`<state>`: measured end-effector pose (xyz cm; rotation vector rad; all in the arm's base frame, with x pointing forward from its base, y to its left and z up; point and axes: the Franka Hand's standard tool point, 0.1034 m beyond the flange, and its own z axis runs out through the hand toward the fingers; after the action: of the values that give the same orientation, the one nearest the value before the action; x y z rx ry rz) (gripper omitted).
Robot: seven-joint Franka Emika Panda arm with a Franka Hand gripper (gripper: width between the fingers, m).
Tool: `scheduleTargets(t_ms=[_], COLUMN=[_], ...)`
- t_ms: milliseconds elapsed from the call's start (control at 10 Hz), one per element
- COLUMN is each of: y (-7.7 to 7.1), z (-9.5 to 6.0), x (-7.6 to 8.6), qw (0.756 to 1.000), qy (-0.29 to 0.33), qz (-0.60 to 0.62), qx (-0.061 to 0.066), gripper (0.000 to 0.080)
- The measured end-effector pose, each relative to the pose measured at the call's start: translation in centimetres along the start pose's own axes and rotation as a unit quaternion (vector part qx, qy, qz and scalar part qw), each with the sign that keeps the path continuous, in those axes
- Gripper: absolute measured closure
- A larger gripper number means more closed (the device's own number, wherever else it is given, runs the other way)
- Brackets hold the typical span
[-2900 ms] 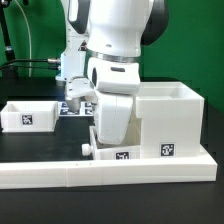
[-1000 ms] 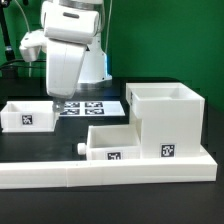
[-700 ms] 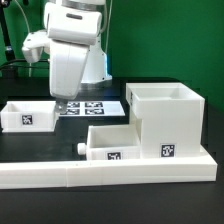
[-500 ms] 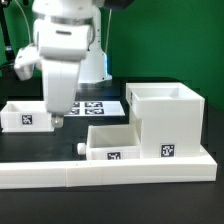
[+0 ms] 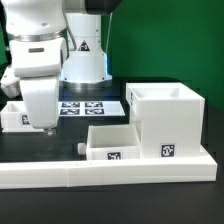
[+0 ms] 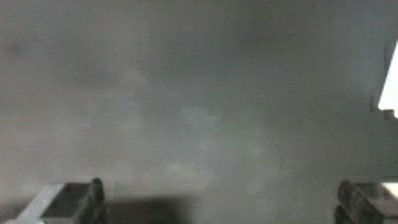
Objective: Assemble drawer
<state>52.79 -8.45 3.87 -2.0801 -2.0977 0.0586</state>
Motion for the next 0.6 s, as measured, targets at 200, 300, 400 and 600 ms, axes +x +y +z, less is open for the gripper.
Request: scheduleTargets(t_ms=[200,300,400,600], y=[0.4,0.9,1.4,2.3], z=[0.5,0.8,0.8,1.2], x=[0.2,0.9,1.4,3.1], qw=[1.000,1.000,1.000,1.000], qy=[0.018,0.020,0.022,0.027], qz=[0.005,-0.001,-0.006,0.005], qx=[0.004,0.004,0.003,0.002], gripper=[0.0150,0.0150,0.0150,0.0150])
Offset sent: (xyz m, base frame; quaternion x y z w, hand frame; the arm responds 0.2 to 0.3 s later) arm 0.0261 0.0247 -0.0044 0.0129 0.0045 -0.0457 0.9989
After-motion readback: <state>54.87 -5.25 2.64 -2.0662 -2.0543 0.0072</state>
